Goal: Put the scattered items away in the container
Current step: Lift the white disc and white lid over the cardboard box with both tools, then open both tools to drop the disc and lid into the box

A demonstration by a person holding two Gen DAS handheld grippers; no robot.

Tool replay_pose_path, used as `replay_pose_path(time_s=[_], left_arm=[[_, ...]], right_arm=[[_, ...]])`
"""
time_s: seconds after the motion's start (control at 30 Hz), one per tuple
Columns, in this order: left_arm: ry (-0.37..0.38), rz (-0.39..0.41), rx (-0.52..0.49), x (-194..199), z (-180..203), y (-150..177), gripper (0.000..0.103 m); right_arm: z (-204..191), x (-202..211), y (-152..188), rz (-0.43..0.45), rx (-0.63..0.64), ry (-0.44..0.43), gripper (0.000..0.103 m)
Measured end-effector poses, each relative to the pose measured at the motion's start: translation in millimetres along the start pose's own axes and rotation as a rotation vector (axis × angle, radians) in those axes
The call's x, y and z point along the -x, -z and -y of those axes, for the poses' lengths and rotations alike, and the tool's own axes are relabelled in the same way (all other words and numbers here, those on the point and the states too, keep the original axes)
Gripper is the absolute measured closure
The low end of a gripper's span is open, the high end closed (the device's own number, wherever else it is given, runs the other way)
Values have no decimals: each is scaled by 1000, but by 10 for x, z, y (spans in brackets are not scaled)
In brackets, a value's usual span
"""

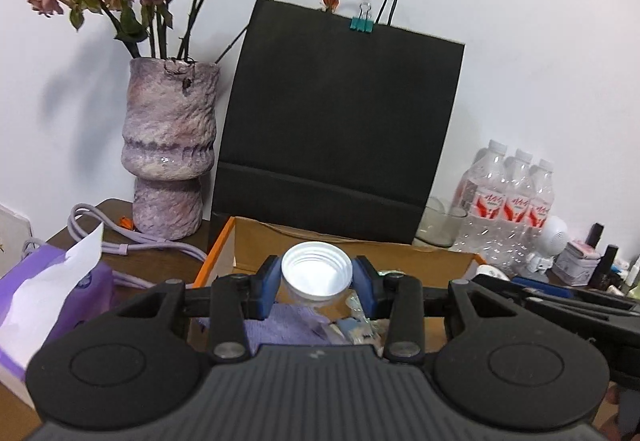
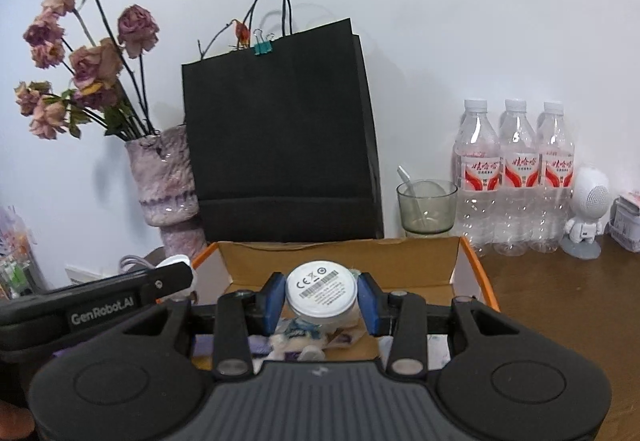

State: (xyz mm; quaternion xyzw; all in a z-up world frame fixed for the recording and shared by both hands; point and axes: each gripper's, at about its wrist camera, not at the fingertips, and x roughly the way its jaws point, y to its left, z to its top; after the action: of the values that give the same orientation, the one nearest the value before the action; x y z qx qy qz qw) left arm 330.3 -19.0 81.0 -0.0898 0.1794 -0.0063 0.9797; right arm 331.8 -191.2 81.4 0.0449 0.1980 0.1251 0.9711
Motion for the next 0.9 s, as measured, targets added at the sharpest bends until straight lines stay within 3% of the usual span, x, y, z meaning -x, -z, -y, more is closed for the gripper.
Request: replay_pose_path(time_s=[0.6, 0.63, 0.67, 0.7, 0.77, 0.83, 0.9], left_arm=[[-33, -60, -58, -215, 46, 103, 62], [-33, -68, -70, -223, 60, 107, 55], [-35, -72, -79, -225, 76, 113, 35], [-57, -72, -82, -221, 87, 114, 26], [-152, -51, -99, -203, 98, 104, 0], [-166, -26, -117, -175, 96, 87, 0], [-152, -28, -102, -159, 96, 75, 0]], right_arm=[[91, -295, 87, -86, 5, 40, 65], [93, -306, 90, -92, 6, 40, 64], [93, -319, 93, -100, 9, 38, 61], [93, -329, 94, -105, 12, 36, 44], [99, -330, 91, -106, 15, 73, 19], [132, -311, 77, -103, 15, 110, 3], [197, -298, 57, -113, -24, 78, 0]])
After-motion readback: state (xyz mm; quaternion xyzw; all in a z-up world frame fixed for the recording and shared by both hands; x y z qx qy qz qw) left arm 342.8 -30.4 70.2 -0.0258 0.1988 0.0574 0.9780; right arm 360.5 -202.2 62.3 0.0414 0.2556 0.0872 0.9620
